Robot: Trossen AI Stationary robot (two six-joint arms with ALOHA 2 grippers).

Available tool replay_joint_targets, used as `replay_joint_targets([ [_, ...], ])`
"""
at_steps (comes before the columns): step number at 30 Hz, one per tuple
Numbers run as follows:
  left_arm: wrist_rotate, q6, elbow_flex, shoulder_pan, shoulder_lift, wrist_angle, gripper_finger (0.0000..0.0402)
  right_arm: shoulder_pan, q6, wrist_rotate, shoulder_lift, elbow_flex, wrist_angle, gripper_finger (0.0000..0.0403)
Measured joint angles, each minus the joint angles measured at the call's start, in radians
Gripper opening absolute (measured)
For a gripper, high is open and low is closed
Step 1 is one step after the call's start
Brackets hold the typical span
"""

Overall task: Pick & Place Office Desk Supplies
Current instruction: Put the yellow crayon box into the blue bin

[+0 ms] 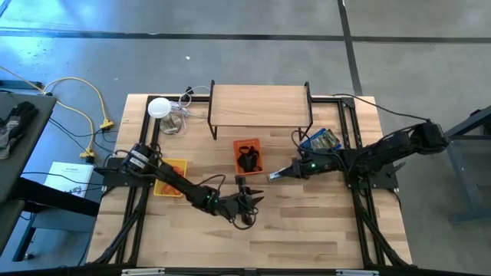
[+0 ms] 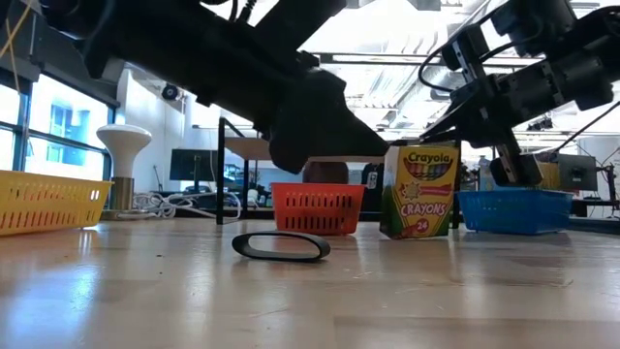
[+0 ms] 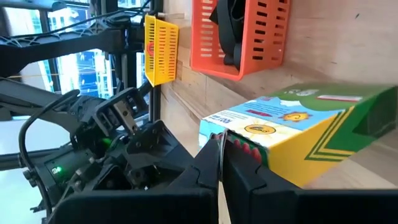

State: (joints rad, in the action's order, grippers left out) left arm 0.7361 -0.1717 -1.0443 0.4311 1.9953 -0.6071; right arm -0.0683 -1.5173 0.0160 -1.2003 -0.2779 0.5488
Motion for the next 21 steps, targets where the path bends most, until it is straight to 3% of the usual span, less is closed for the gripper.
replay_joint_targets([
  [7, 0.024, 0.023, 0.0, -0.05, 0.0, -0.013, 0.0097, 0.013, -0.003, 0.012, 0.0, 0.0, -0.002, 0.0003],
  [21, -0.024, 0.07, 0.0, -0.114, 0.0, -0.015, 0.018, 0.039, -0.009, 0.01, 0.0, 0.0, 0.033, 0.0003],
])
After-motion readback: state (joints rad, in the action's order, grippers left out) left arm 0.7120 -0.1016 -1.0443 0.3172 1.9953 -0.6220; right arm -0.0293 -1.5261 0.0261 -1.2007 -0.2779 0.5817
